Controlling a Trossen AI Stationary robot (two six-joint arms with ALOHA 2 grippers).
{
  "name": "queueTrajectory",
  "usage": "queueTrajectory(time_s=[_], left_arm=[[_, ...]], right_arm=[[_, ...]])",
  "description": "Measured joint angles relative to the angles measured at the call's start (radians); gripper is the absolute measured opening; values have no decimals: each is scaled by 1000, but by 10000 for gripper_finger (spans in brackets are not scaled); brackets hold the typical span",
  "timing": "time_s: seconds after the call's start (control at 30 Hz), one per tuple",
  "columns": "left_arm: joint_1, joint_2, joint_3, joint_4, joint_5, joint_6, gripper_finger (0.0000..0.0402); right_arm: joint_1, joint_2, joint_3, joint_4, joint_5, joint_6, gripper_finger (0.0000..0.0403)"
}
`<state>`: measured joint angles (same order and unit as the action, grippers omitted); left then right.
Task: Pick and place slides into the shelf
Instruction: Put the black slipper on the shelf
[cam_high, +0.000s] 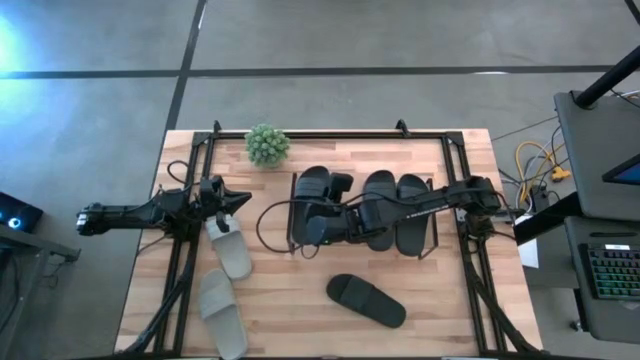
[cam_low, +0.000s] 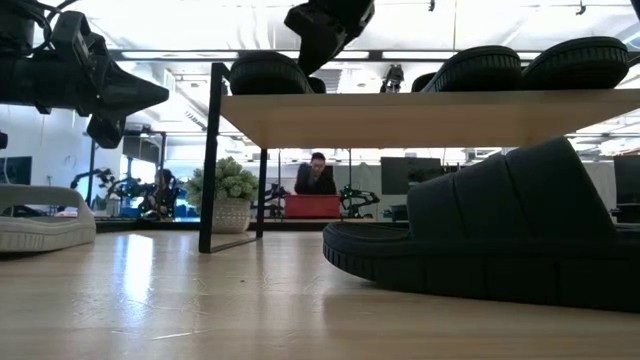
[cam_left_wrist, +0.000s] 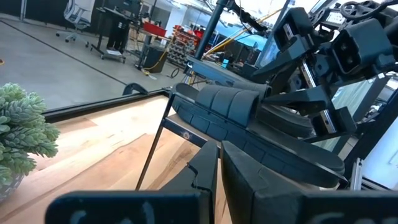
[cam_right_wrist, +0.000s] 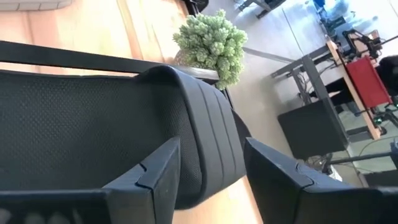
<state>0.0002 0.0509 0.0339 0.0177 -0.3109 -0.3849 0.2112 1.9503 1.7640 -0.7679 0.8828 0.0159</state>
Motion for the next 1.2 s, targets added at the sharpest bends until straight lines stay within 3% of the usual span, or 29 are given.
queueTrajectory(time_s=[0.13, 0.27, 0.37, 0.53, 0.7, 0.9, 1.2], left_arm=[[0, 0, 0, 0, 0, 0, 6], [0, 0, 0, 0, 0, 0, 6], [0, 0, 0, 0, 0, 0, 6], [0, 0, 0, 0, 0, 0, 6], [0, 1, 0, 0, 0, 0, 6], [0, 0, 0, 0, 0, 0, 6], [0, 0, 0, 0, 0, 0, 6]], right_arm=[[24, 0, 45, -102, -14, 80, 169], [43, 0, 137, -291, -168, 230, 169], [46, 0, 208, -463, -322, 483, 167], [72, -1, 271, -735, -555, 1044, 159], [173, -1, 238, -804, -655, 1365, 157], [313, -1, 178, -796, -687, 1696, 157], [508, -18, 73, -712, -570, 2261, 157]])
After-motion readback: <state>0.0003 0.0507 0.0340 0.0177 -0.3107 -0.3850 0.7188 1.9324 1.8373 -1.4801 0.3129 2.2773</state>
